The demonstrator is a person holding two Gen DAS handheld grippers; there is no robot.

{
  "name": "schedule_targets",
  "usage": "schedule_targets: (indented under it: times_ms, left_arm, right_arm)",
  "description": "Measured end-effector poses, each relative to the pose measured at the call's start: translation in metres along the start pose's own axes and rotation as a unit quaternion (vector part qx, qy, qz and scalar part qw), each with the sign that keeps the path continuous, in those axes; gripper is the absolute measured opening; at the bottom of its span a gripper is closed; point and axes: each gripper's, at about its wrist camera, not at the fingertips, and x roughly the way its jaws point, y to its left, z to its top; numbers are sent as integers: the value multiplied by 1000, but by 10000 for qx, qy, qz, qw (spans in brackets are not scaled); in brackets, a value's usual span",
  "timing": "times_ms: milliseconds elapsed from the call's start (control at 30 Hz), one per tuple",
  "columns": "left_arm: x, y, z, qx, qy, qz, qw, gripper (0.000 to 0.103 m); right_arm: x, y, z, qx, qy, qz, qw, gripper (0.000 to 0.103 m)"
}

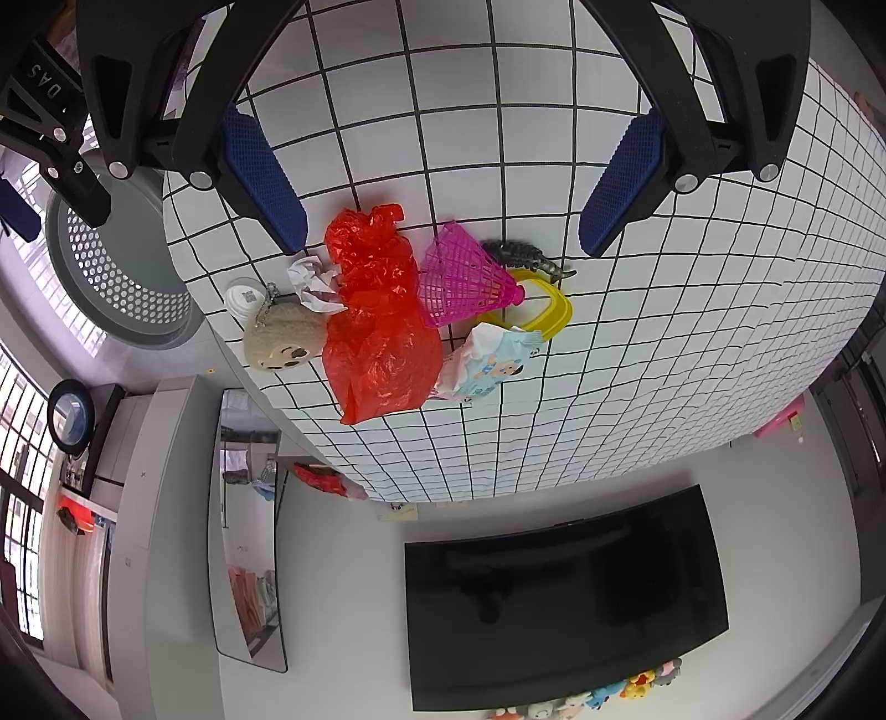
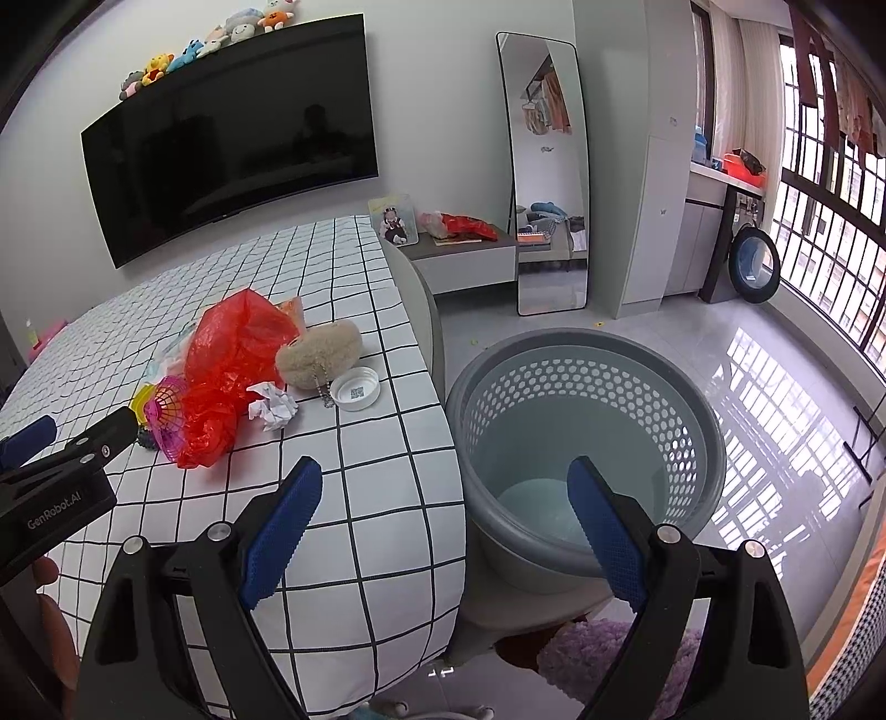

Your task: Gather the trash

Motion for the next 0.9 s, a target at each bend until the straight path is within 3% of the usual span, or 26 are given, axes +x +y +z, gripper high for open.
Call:
schedule_targets:
  times_ms: [900]
  left_arm:
    - [-2,0,-1,7,-6,0,10000,97]
  right_arm:
    - [-1,0,0,8,-9,10,10000,86]
